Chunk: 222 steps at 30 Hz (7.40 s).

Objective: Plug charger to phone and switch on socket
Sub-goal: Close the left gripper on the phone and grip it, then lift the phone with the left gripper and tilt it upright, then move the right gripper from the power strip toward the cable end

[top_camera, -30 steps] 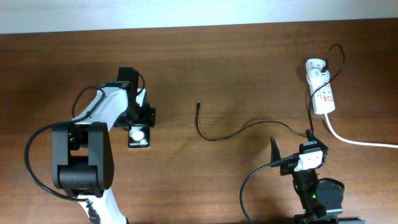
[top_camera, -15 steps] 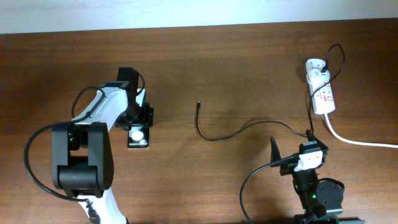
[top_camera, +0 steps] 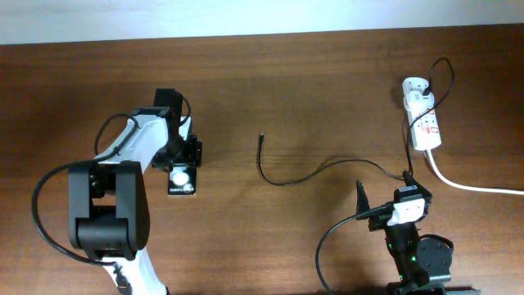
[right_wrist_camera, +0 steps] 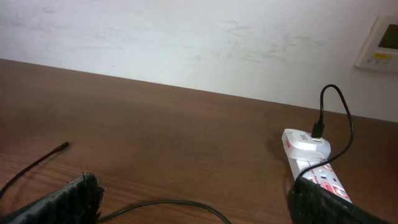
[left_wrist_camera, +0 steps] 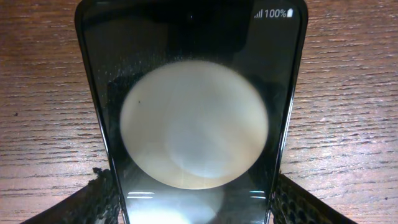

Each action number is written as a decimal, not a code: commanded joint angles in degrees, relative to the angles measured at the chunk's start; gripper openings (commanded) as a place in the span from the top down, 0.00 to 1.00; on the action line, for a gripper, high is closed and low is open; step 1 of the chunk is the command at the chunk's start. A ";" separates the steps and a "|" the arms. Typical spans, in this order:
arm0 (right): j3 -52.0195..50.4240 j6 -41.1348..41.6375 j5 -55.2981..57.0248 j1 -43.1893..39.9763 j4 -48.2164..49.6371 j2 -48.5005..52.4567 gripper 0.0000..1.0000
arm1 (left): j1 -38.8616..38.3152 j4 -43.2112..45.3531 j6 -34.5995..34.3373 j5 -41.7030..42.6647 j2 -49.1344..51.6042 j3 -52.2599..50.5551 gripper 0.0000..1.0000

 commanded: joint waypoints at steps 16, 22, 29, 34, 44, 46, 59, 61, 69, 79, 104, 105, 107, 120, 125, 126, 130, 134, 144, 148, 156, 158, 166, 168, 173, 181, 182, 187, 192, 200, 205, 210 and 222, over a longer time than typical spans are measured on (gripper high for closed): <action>-0.39 0.26 0.07 0.35 -0.20 -0.37 0.01 | 0.02 -4.92 -0.63 3.26 7.30 0.68 0.33; -0.39 0.26 0.07 0.35 -0.22 -0.37 0.01 | 0.02 -10.05 -0.61 3.23 7.30 5.53 0.32; -0.39 0.26 0.07 0.35 -0.22 -0.37 0.01 | 0.02 -11.89 -0.61 3.26 7.30 6.78 0.35; -0.39 0.26 0.07 0.35 -0.22 -0.37 0.01 | 0.02 -15.17 -0.61 3.26 7.30 10.01 0.34; -0.39 0.26 0.07 0.35 -0.20 -0.37 0.01 | -0.02 -19.30 -0.63 3.26 7.30 15.58 0.38; -0.39 0.26 0.07 0.35 -0.22 -0.37 0.01 | -0.02 -19.32 -0.63 3.26 7.26 15.85 0.39; -0.39 0.26 0.07 0.35 -0.22 -0.37 0.01 | -0.02 -19.30 -0.63 20.35 2.45 28.79 0.42; -0.39 0.26 0.07 0.35 -0.22 -0.37 0.01 | -0.02 -19.74 -0.63 23.74 2.45 28.76 0.45; -0.39 0.26 0.07 0.35 -0.22 -0.37 0.02 | -0.02 -19.74 -0.63 36.00 2.47 28.76 0.48; -0.39 0.26 0.07 0.35 -0.22 -0.37 0.01 | -0.02 -20.76 -3.63 49.09 2.45 28.76 0.74; -0.39 0.26 0.07 0.35 -0.22 -0.37 0.01 | -0.02 -29.88 -25.24 62.31 2.47 28.76 1.00; -0.39 0.26 0.07 0.35 -0.22 -0.37 0.01 | -0.02 -30.71 -26.49 63.98 2.47 28.76 1.00; -0.39 0.26 0.07 0.35 -0.22 -0.37 0.01 | 0.04 -31.30 -26.49 72.26 2.47 28.76 1.00; -0.39 0.26 0.07 0.35 -0.22 -0.37 0.01 | 0.15 -31.71 -39.63 88.46 2.47 28.76 1.00; -0.39 0.26 0.07 0.35 -0.22 -0.37 0.01 | 0.15 -31.78 -41.53 90.66 2.47 28.76 1.00; -0.39 0.26 0.07 0.35 -0.20 -0.37 0.01 | 0.15 -31.78 -42.73 90.66 2.47 28.76 1.00; -0.39 0.26 0.07 0.35 -0.22 -0.37 0.01 | 0.15 -31.78 -44.28 90.66 2.47 28.76 0.97; -0.39 0.26 0.07 0.35 -0.20 -0.37 0.01 | 0.35 -32.02 -47.67 90.66 2.47 28.76 1.00; -0.39 0.26 0.07 0.35 -0.22 -0.37 0.01 | 3.72 -29.81 -51.56 90.53 2.47 28.76 1.00; -0.39 0.26 0.07 0.35 -0.20 -0.37 0.01 | 3.72 -27.56 -51.56 90.05 2.47 28.76 1.00; -0.39 0.26 0.07 0.35 -0.20 -0.37 0.01 | 3.76 -27.61 -51.56 90.23 2.47 28.76 1.00; -0.39 0.26 0.07 0.35 -0.22 -0.37 0.01 | 4.04 -27.61 -51.56 90.01 2.47 28.76 1.00; -0.39 0.26 0.07 0.35 -0.22 -0.37 0.01 | 3.65 -27.63 -51.54 89.18 2.47 28.76 1.00; -0.39 0.26 0.07 0.35 -0.22 -0.37 0.01 | 3.65 -27.63 -51.54 89.20 2.47 28.76 1.00; -0.39 0.26 0.07 0.35 -0.20 -0.37 0.01 | 3.65 -27.63 -51.54 89.20 2.47 28.76 1.00; 0.07 4.42 -3.04 0.35 3.89 -0.37 0.01 | 3.65 -27.63 -51.54 89.18 2.47 28.76 1.00; 0.98 5.46 -2.99 0.35 4.35 -0.37 0.02 | 3.65 -27.63 -51.54 89.18 2.47 28.76 1.00; 6.67 5.46 -3.02 0.35 -0.61 0.66 0.01 | 3.65 -27.63 -51.54 89.18 2.47 28.76 1.00; 13.79 5.53 -6.36 0.35 -1.95 7.65 0.01 | 3.65 -27.69 -51.56 87.60 2.47 28.76 1.00; 33.18 5.88 -10.73 0.33 -14.23 26.80 0.01 | 3.65 -27.65 -51.54 87.52 2.47 28.76 1.00; 42.95 5.88 -10.71 -1.38 -27.04 31.12 0.01 | 3.65 -27.65 -51.54 87.52 2.47 28.76 1.00; 58.36 4.28 -18.53 -6.29 -42.82 46.66 0.01 | 3.65 -27.65 -51.54 87.52 2.47 28.76 1.00; 64.13 4.81 -24.13 -7.91 -55.36 77.35 0.01 | 3.65 -27.63 -51.54 87.47 2.47 28.76 1.00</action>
